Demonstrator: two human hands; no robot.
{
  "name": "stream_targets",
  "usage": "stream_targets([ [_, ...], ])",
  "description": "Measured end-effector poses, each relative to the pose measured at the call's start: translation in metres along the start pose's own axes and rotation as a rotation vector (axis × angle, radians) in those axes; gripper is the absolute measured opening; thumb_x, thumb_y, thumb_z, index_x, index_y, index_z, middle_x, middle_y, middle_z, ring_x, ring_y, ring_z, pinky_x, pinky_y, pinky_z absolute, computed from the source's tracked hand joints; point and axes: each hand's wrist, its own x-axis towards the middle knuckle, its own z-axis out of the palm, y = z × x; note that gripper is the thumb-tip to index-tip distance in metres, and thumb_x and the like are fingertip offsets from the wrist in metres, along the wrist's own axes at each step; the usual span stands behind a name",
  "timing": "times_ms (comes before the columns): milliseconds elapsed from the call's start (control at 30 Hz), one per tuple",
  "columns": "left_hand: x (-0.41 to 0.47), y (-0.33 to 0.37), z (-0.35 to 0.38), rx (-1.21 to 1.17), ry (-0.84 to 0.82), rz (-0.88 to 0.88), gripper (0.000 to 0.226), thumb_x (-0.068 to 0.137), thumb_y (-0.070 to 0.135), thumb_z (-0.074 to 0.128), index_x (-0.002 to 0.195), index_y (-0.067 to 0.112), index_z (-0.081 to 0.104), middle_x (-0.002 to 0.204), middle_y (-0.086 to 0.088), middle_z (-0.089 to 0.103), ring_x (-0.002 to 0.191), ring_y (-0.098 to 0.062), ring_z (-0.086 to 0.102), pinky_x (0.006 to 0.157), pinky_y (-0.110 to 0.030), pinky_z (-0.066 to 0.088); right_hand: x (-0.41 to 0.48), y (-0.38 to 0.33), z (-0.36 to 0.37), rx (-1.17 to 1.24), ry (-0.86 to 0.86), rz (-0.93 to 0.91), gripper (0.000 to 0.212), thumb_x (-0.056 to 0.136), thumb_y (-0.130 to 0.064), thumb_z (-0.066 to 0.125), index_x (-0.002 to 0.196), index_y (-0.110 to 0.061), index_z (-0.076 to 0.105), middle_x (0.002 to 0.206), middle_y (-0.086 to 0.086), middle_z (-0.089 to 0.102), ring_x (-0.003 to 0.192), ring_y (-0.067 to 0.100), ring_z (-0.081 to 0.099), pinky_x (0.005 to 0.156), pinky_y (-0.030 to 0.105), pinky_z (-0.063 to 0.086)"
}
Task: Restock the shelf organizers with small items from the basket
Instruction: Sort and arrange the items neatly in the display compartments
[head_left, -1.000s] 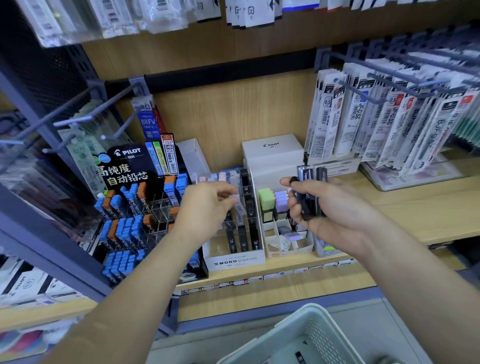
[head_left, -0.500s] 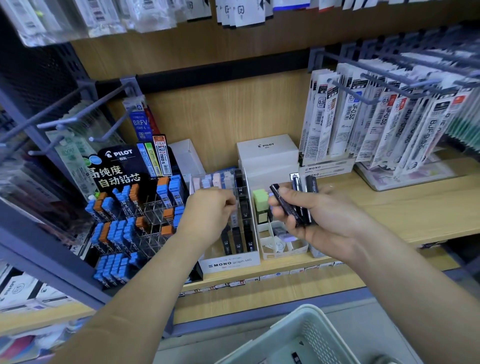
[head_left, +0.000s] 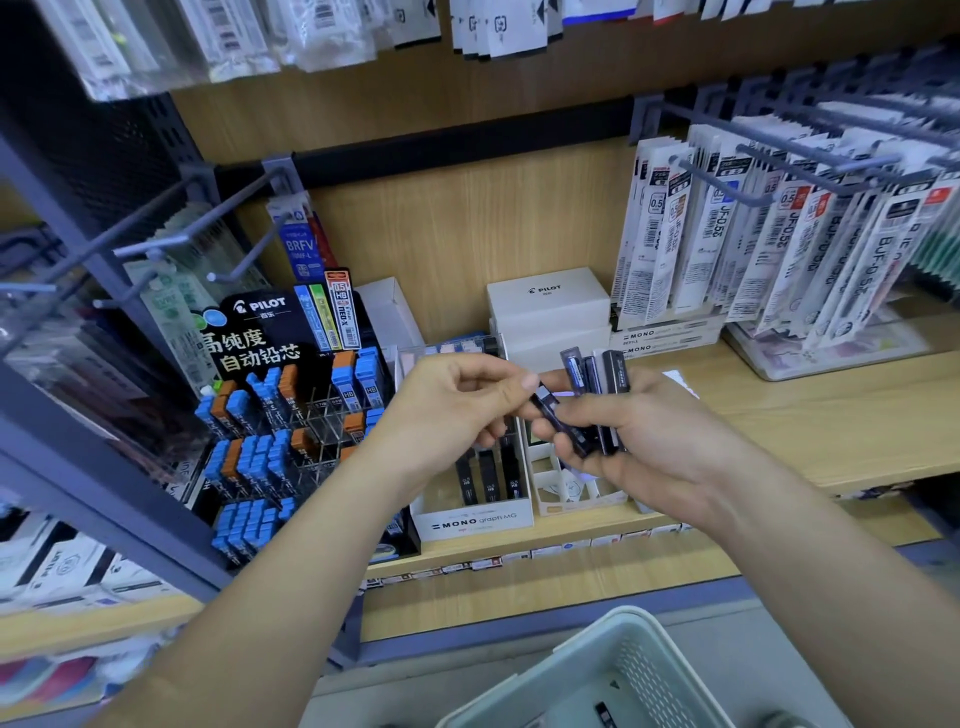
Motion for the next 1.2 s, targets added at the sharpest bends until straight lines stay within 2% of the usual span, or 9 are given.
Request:
stream_targets([
  [233,0.000,-0.002,-0.006,-0.049,0.006,-0.027,0.011,0.081,0.016,0.071,0.089,0.009,0.073,0.064,-0.001,0.065,0.052,-0.006,0.050,0.049,-0.017,0.044,-0.001,0.004,0.007,-0.064,-0.049,-0.029,0.022,0.089,0.006,0.060,0.110,0.004,0.065,0.088,0.018,0.073,0.082,0.026,0.072,0.076,0.028,0.060],
  [400,0.003,0.003,-0.027,-0.105,0.126,0.025,0.009,0.081,0.002,0.068,0.088,0.007,0.073,0.065,-0.005,0.069,0.059,-0.011,0.063,0.058,-0.017,0.054,0.002,0.002,0.011,0.015,0.148,0.002,0.022,0.091,-0.006,0.063,0.109,0.007,0.062,0.078,0.015,0.060,0.061,0.022,0.068,0.051,0.026,0.057],
  [500,0.002,0.002,-0.044,0.195,0.229,0.064,0.010,0.082,0.005,0.071,0.084,0.014,0.075,0.069,-0.005,0.072,0.065,-0.017,0.068,0.059,-0.017,0.056,0.002,-0.001,0.005,-0.082,0.201,0.006,0.027,0.093,-0.012,0.060,0.118,-0.001,0.061,0.074,0.010,0.054,0.053,0.017,0.064,0.036,0.019,0.040],
  [600,0.002,-0.009,-0.051,0.560,0.248,0.074,0.008,0.080,0.013,0.075,0.085,0.019,0.075,0.069,0.005,0.070,0.069,-0.010,0.068,0.064,-0.018,0.055,0.003,-0.002,0.003,-0.105,0.199,-0.001,0.021,0.097,-0.014,0.055,0.117,-0.008,0.058,0.064,0.007,0.062,0.050,0.018,0.061,0.034,0.018,0.030],
  [700,0.003,-0.021,-0.049,0.712,0.192,0.067,0.009,0.079,0.018,0.076,0.088,0.020,0.075,0.073,0.011,0.068,0.072,-0.003,0.065,0.079,-0.028,0.056,0.005,0.000,0.002,-0.113,0.181,-0.009,0.018,0.098,-0.014,0.054,0.112,-0.002,0.055,0.069,0.009,0.066,0.050,0.017,0.059,0.035,0.019,0.032],
  [800,0.005,-0.027,-0.045,0.781,0.150,0.069,0.012,0.081,0.021,0.075,0.092,0.020,0.073,0.076,0.011,0.067,0.075,-0.002,0.064,0.079,-0.025,0.055,0.005,0.002,0.003,-0.080,0.169,-0.005,0.029,0.094,-0.010,0.061,0.117,0.008,0.057,0.076,0.010,0.063,0.054,0.013,0.057,0.040,0.018,0.042],
  [933,0.008,-0.033,-0.041,0.901,0.097,0.096,0.012,0.082,0.022,0.074,0.093,0.018,0.072,0.081,0.006,0.069,0.079,-0.007,0.064,0.076,-0.021,0.051,0.007,0.003,0.002,0.032,0.150,0.008,0.036,0.090,-0.004,0.064,0.123,0.007,0.055,0.080,0.008,0.063,0.060,0.015,0.060,0.055,0.023,0.055],
  [1067,0.011,-0.039,-0.040,0.989,0.042,0.096,0.013,0.083,0.023,0.073,0.095,0.017,0.073,0.086,0.002,0.072,0.083,-0.012,0.065,0.082,-0.032,0.054,0.007,0.003,-0.002,0.026,0.125,0.014,0.036,0.091,-0.003,0.063,0.124,0.006,0.054,0.076,0.005,0.068,0.062,0.015,0.060,0.052,0.022,0.053],
  [1200,0.012,-0.047,-0.037,1.039,-0.002,0.075,0.013,0.084,0.024,0.072,0.095,0.018,0.072,0.087,0.003,0.071,0.084,-0.013,0.064,0.079,-0.027,0.052,0.006,0.002,-0.002,-0.028,0.149,0.004,0.042,0.086,-0.008,0.069,0.123,0.007,0.056,0.081,0.012,0.064,0.063,0.014,0.062,0.048,0.018,0.050],
])
